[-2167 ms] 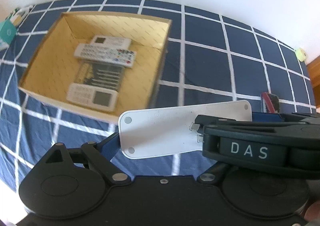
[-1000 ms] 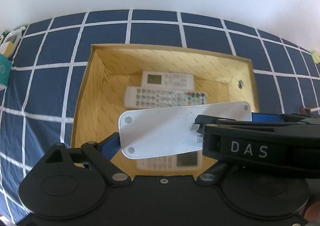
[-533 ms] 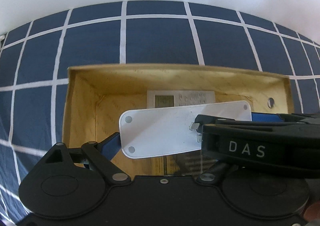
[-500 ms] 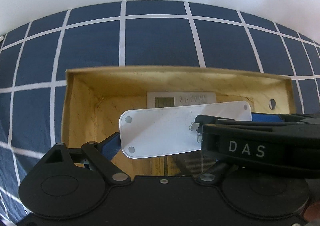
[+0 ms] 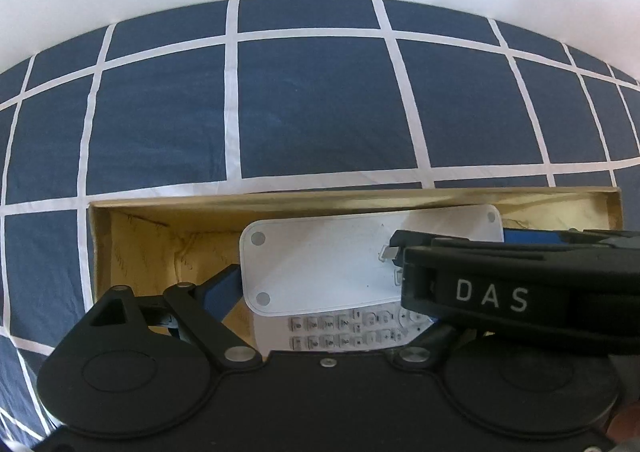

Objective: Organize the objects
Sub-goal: 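Lower the power strip into the box and open the right tool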

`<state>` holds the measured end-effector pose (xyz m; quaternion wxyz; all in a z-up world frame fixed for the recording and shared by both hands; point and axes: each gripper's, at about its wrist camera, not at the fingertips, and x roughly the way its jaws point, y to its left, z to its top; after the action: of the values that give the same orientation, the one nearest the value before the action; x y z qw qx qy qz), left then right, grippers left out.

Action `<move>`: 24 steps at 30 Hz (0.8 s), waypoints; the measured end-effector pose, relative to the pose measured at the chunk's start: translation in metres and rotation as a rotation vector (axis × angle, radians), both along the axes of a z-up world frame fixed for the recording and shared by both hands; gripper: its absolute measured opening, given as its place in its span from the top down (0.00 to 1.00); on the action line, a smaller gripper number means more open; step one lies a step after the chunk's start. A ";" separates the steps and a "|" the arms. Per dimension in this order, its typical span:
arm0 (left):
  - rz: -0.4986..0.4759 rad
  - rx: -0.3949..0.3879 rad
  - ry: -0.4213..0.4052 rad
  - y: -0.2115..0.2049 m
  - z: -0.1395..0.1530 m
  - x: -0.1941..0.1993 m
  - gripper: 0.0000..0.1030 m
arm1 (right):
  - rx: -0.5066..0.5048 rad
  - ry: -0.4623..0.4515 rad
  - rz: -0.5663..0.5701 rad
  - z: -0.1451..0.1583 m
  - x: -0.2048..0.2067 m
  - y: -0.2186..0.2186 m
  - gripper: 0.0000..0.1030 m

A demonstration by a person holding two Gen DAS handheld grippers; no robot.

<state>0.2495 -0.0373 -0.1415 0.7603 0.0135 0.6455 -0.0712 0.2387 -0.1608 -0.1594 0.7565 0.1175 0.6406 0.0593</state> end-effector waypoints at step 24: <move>0.068 -0.012 0.002 0.014 0.008 -0.017 0.11 | -0.007 0.013 0.015 -0.004 0.003 0.003 0.20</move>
<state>0.2325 -0.0231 -0.1333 0.7618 -0.0132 0.6458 -0.0493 0.2414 -0.1582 -0.1630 0.7524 0.1104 0.6464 0.0621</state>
